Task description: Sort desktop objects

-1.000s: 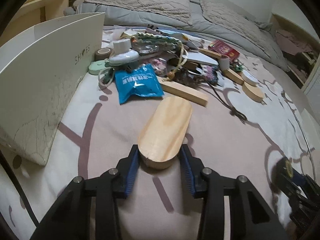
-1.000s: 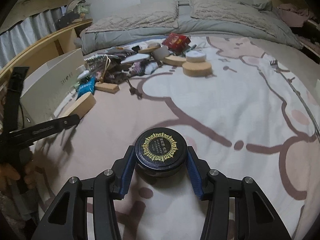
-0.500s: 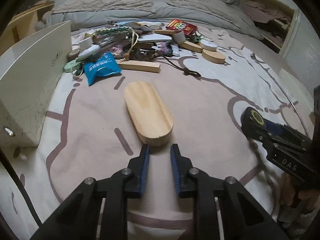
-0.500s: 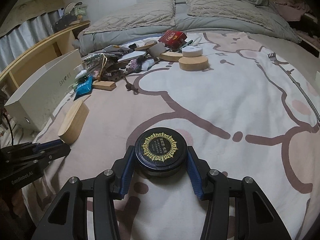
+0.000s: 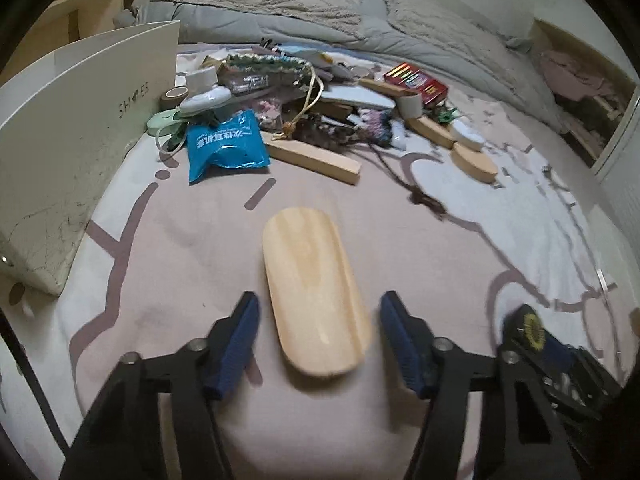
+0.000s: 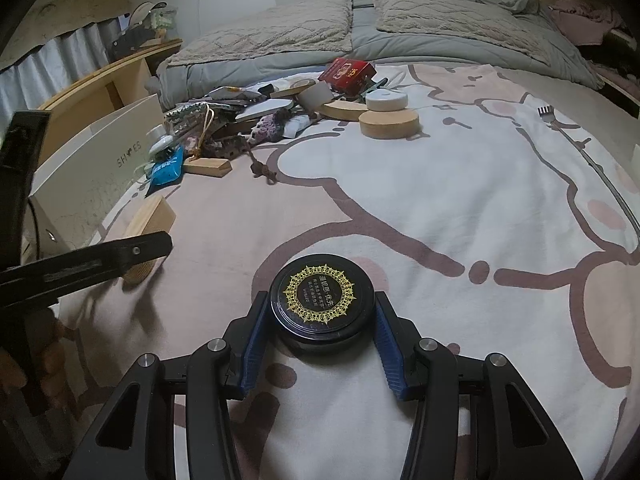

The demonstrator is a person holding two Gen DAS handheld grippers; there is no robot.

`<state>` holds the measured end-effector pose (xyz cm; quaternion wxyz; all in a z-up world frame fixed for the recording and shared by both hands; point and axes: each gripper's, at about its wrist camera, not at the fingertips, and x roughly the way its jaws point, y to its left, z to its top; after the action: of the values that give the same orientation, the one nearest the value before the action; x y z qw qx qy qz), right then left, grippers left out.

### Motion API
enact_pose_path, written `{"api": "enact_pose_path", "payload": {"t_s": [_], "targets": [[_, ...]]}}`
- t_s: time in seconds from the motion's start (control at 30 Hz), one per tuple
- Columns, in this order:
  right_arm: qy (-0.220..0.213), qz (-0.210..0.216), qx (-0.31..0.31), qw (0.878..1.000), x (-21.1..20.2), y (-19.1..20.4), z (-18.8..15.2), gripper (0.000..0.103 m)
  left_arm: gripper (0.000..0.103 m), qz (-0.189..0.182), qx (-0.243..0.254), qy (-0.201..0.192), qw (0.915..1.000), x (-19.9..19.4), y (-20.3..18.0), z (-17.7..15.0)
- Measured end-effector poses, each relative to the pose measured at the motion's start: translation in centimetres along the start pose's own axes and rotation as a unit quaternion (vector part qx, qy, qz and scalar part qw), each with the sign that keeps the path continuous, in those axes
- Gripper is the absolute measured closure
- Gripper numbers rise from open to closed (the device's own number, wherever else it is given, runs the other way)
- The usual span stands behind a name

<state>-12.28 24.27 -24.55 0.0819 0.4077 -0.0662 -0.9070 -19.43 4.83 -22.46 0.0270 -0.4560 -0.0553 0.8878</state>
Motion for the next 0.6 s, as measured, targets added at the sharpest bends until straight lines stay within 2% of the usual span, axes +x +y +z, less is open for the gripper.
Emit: {"api": "enact_pose_path", "payload": {"t_s": [0.1, 0.27, 0.37, 0.53, 0.57, 0.6], "targets": [[0.000, 0.001, 0.001, 1.000, 0.0, 0.0, 0.0, 0.053, 0.059, -0.001, 0.015, 0.000, 0.9999, -0.2, 0.0, 0.0], [0.000, 0.006, 0.004, 1.000, 0.0, -0.1, -0.1, 0.053, 0.060, -0.024, 0.048, 0.018, 0.9984, -2.1, -0.6, -1.6], [0.000, 0.009, 0.006, 1.000, 0.1, -0.2, -0.1, 0.053, 0.060, -0.030, 0.084, 0.030, 0.9956, -3.1, -1.3, -3.0], [0.000, 0.008, 0.006, 1.000, 0.2, -0.3, -0.1, 0.053, 0.060, -0.033, 0.107, 0.041, 0.9929, -4.0, -1.5, -4.5], [0.000, 0.009, 0.006, 1.000, 0.2, -0.2, -0.1, 0.053, 0.054, -0.029, 0.106, 0.042, 0.9931, -4.1, -1.5, -4.7], [0.000, 0.009, 0.006, 1.000, 0.2, -0.2, -0.1, 0.053, 0.038, -0.021, 0.102, 0.041, 0.9937, -4.3, -1.3, -4.8]]}}
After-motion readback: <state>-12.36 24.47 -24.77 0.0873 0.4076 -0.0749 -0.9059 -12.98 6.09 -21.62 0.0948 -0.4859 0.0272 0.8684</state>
